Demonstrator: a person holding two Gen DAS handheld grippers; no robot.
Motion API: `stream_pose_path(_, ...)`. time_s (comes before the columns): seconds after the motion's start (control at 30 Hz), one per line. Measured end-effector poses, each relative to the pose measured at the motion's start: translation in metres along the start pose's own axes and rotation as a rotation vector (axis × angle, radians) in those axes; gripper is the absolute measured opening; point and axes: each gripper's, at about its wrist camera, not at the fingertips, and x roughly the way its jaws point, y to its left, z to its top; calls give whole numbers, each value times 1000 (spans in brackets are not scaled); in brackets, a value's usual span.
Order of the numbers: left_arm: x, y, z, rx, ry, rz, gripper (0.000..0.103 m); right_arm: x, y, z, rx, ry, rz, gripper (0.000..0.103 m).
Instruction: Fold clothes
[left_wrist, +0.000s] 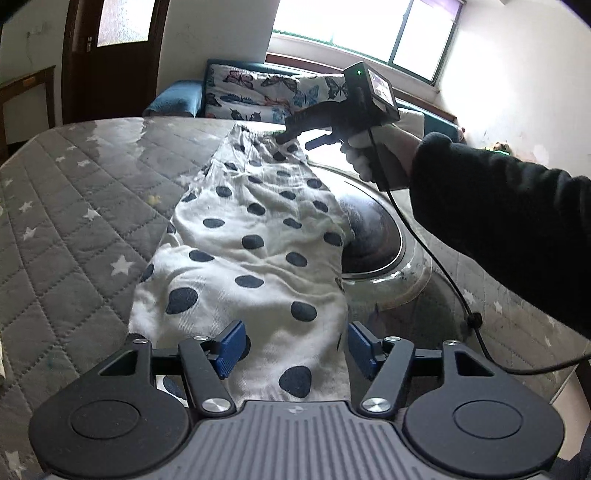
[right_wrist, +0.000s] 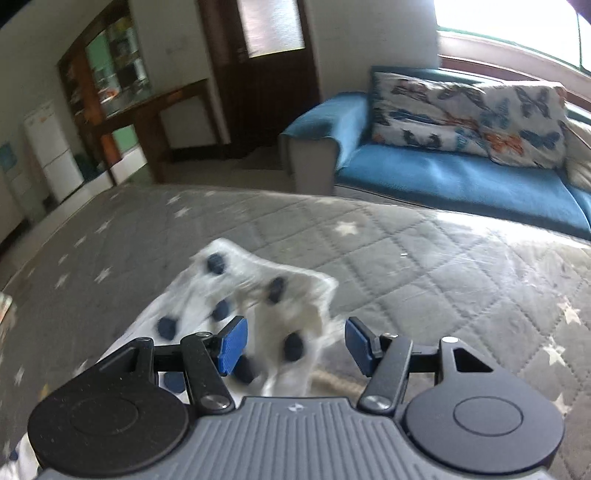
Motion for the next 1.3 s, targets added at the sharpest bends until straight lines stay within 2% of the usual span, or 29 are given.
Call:
stream_pose_path(0.1,1,1,0,-4,6,3,65,12,-13,3,49,-4,28,60)
stream_pose_path(0.27,1,1,-1,-13,16,11,65,23,-13,2,20,-36,71,59)
stream_pose_path(0.3,1,2,-1,-15,17,13,65,23,-12,2,11,-39,73,53)
stream_pose_path(0.4,1,2,-1,-20,18,21,65,25,-12,2,27,-34,105,26)
stream_pose_path(0.53,-1,3,-3,-27,16,33,65,20,-18,1,80,-38,142,15)
stream_pose_path(0.67,-4,4,-6,-32,13,45,65,7,-21,3,132,-63,189,13)
stream_pose_path(0.97,-16,9,-11,-50,-15,70,71,-47,15,-3,62,-102,275,12)
stream_pose_path(1.3,-21,18,-23,-77,-7,77,75,-119,67,-50,-48,-61,399,11)
